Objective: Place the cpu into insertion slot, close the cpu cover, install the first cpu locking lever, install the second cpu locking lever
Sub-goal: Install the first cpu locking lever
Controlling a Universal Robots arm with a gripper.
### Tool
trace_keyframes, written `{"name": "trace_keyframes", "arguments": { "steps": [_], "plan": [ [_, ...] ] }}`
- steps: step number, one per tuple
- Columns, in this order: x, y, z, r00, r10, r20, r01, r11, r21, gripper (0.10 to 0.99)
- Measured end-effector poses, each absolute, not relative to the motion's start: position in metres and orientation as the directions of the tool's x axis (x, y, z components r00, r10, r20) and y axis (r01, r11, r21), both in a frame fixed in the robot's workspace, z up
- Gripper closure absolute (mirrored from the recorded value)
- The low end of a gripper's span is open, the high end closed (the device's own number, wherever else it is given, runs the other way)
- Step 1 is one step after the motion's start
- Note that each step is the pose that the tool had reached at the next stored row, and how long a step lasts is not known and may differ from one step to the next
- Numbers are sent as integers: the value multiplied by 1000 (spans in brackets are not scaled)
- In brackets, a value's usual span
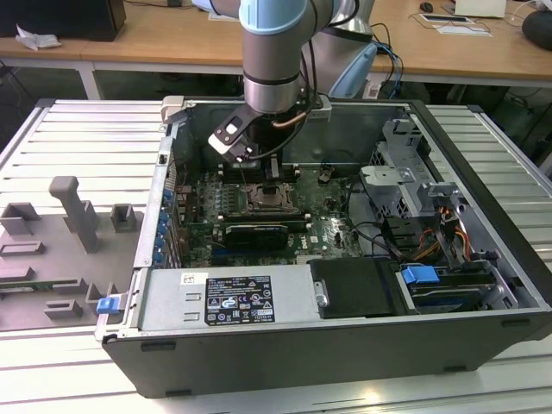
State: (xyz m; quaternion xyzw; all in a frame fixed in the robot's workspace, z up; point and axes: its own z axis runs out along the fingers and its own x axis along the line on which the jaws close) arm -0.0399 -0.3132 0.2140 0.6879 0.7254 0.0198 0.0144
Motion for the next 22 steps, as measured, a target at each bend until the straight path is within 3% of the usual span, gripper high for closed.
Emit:
{"name": "trace_keyframes", "arguments": {
  "steps": [22],
  "plan": [
    [-40, -313, 218, -53, 999, 6, 997, 52, 48, 984]
  ]
}}
